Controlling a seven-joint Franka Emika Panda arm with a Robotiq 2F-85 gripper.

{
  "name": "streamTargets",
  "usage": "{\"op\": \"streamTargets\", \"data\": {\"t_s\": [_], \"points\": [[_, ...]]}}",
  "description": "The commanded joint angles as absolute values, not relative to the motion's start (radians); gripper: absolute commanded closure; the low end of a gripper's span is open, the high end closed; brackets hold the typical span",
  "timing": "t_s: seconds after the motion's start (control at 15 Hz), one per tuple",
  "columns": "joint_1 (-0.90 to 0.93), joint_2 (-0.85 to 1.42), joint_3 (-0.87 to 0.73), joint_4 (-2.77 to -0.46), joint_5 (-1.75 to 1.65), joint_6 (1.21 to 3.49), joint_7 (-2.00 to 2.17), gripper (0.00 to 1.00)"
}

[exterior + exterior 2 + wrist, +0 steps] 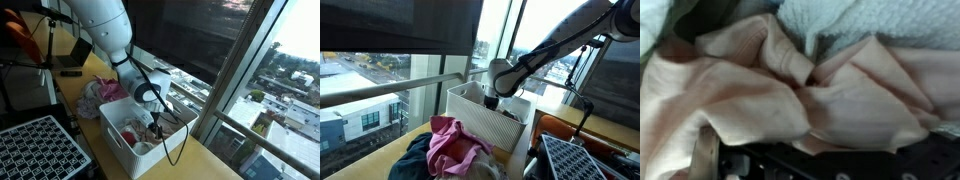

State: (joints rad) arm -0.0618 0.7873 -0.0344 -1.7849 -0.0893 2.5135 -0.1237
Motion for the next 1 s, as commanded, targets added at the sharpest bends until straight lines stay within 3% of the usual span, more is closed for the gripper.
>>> {"op": "streamTargets", "data": {"t_s": [0.0, 0.67, 0.93], "points": [[-0.069, 0.817, -0.044, -1.764, -0.097, 2.515, -0.128, 0.26], [-0.088, 0.712, -0.019, -1.795, -0.06, 2.483, -0.125, 0.99], [-0.092, 0.636, -0.011, -1.79, -0.027, 2.439, -0.123, 1.0]]}}
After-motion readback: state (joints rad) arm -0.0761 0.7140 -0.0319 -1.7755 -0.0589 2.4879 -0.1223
